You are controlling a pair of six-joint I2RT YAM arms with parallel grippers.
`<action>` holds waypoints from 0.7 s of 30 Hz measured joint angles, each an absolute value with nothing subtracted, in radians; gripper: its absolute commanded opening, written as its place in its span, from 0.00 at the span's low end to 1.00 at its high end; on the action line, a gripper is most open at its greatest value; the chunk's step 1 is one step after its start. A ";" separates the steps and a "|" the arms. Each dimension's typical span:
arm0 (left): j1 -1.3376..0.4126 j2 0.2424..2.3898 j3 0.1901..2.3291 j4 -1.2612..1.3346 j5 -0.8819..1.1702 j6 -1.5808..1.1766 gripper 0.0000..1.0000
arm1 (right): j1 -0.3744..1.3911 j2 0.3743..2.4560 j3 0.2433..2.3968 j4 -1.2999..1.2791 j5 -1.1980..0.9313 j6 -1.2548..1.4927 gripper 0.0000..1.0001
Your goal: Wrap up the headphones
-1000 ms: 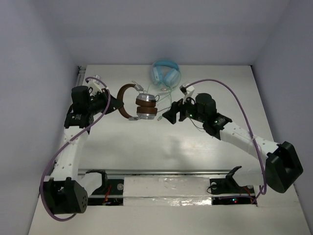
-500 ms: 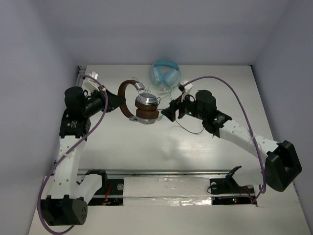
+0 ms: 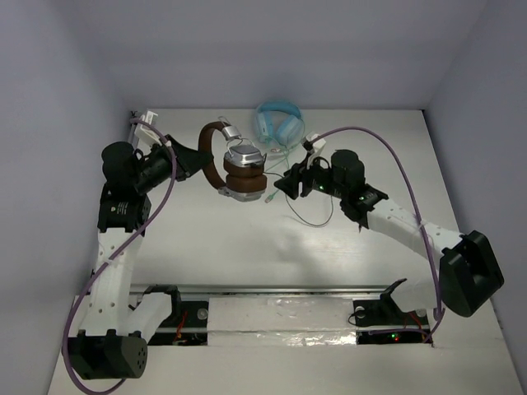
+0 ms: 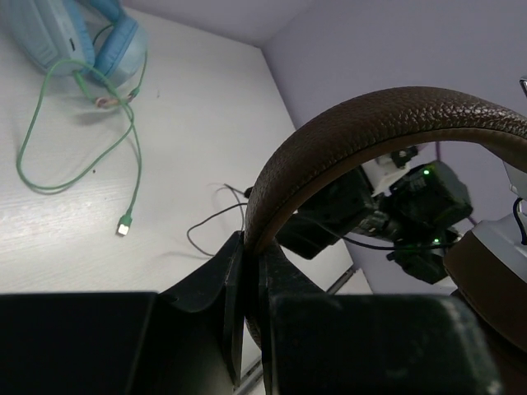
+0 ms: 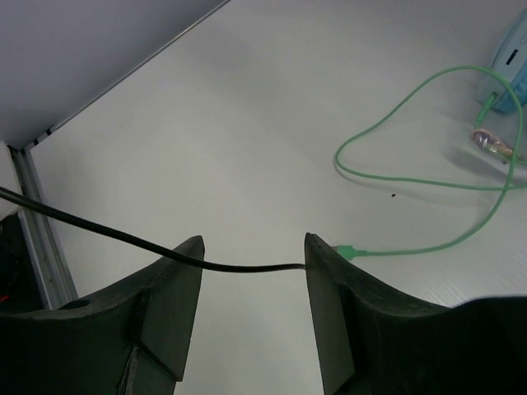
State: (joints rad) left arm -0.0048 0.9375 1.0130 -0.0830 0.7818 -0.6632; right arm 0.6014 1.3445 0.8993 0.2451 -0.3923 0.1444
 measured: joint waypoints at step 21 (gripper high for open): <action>-0.014 0.941 1.023 0.162 0.889 -0.880 0.00 | 0.596 1.486 0.855 0.486 -0.446 0.260 0.57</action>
